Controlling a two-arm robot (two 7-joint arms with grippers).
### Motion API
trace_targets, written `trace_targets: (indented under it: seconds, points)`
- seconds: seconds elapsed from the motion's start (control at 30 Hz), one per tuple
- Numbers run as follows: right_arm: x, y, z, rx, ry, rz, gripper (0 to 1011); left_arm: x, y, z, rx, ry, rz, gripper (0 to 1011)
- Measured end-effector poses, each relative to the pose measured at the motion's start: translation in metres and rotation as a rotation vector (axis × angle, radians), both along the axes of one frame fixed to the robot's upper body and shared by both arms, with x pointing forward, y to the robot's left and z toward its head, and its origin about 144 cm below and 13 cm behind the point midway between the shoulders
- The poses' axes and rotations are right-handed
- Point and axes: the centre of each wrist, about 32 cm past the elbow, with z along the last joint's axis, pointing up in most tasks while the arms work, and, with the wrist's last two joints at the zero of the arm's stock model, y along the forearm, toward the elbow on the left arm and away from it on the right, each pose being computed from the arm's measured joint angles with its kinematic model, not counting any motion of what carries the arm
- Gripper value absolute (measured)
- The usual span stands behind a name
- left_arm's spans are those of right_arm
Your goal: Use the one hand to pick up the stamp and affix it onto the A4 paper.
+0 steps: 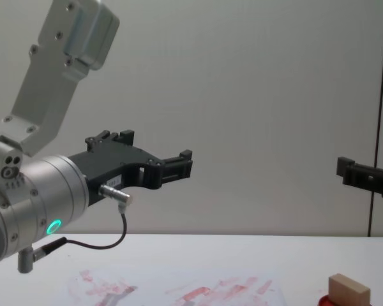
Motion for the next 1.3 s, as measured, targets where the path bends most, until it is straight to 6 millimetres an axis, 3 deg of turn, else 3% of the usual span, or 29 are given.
trace_targets:
  seconds: [0.83, 1.3]
  points:
    - [0.001, -0.001, -0.002, -0.006, 0.009, 0.010, 1001, 0.000, 0.000, 0.000, 0.000, 0.000, 0.000, 1002]
    - [0.008, -0.008, -0.018, -0.075, 0.098, 0.087, 1001, 0.000, 0.000, 0.000, 0.000, 0.000, 0.000, 1002]
